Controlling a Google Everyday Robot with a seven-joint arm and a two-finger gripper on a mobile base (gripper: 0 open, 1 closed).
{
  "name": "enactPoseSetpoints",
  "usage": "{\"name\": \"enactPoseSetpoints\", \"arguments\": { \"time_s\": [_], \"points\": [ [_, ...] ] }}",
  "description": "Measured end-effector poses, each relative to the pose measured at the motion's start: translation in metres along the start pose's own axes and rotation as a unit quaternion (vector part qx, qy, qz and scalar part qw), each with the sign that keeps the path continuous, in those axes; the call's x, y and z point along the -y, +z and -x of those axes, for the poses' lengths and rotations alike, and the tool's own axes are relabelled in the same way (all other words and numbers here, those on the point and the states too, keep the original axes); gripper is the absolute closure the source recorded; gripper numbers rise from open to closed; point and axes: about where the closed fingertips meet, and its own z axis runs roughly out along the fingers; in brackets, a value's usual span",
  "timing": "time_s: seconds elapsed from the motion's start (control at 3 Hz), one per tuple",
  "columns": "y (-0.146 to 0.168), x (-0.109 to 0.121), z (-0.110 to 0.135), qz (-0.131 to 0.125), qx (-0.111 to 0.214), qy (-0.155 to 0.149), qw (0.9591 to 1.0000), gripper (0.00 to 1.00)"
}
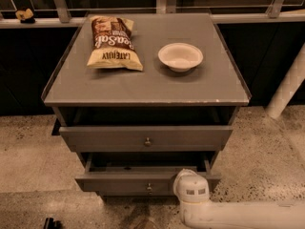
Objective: Open middle drawer
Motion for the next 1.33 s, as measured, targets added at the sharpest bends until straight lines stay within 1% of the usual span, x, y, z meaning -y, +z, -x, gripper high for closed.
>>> {"name": "enactPoseSetpoints", "arguments": {
  "time_s": [0.33, 0.67, 1.0, 1.33],
  "points": [
    [0.007, 0.02, -0.005, -0.01, -0.009, 0.006, 0.9999, 1.0],
    [0.023, 0.034, -0.01, -0.011, -0.011, 0.007, 0.9999, 1.0],
    [0.051, 0.037, -0.018, -0.004, -0.005, 0.013, 0.9999, 1.0],
    [0.074, 0.028, -0.024, -0.001, 0.008, 0.026, 0.9996, 1.0]
  ]
}}
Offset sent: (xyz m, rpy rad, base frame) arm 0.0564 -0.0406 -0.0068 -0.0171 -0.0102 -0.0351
